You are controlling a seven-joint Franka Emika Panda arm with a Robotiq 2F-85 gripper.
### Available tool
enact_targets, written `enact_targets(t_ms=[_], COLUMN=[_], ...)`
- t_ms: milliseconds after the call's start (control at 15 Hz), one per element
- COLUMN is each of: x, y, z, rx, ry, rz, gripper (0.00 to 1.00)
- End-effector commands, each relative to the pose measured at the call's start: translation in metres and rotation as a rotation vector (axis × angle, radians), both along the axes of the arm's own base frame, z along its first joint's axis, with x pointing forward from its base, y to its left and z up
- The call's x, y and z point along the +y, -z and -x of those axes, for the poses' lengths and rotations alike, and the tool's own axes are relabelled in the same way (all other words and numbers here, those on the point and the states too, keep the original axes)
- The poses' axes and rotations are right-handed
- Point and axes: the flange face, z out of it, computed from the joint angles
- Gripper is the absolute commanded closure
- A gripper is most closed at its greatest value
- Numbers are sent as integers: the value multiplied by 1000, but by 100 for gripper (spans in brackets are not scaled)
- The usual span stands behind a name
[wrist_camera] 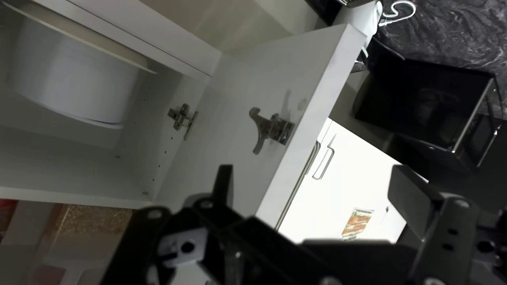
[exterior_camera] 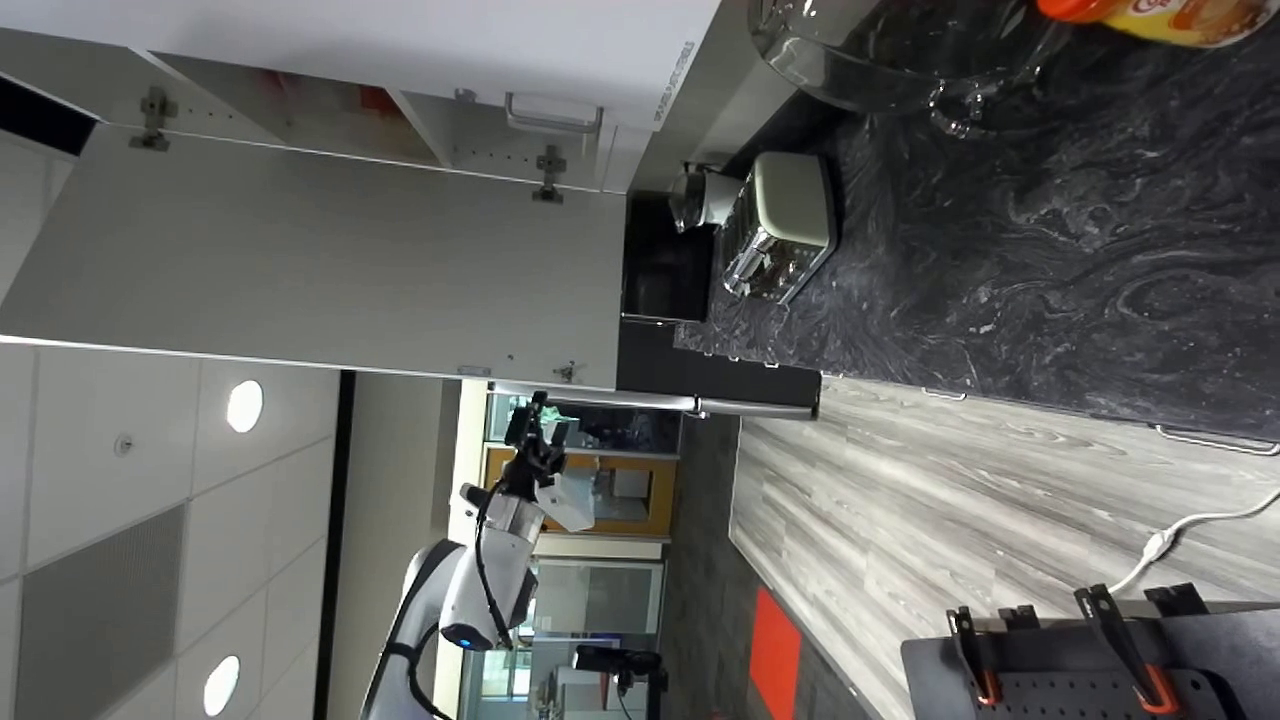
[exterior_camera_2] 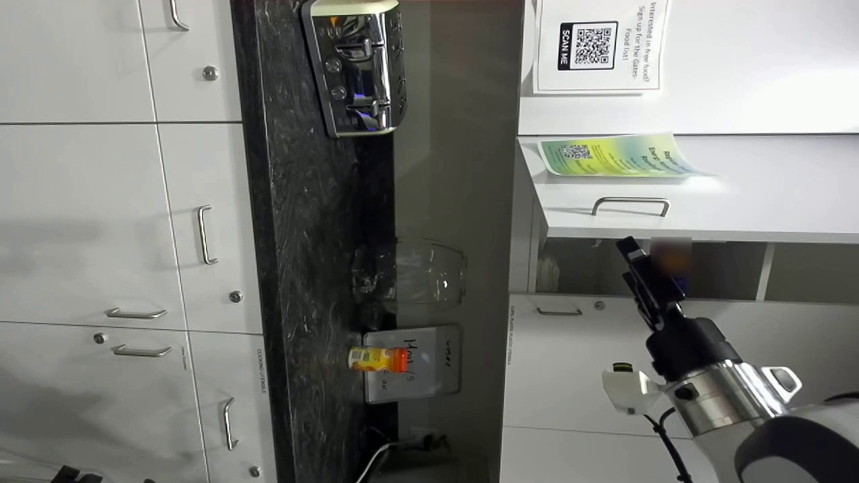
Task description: Open the left cabinet door
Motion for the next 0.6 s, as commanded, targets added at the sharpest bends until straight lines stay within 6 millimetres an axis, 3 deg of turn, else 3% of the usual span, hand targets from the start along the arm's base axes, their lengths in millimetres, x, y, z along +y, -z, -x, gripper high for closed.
enact_targets(t_ms=[0,533], x=[-17,-46], y=[-5,8], z=[9,14], rx=[20,92], ry=[-25,-34], rz=[-39,-97], gripper=[0,0])
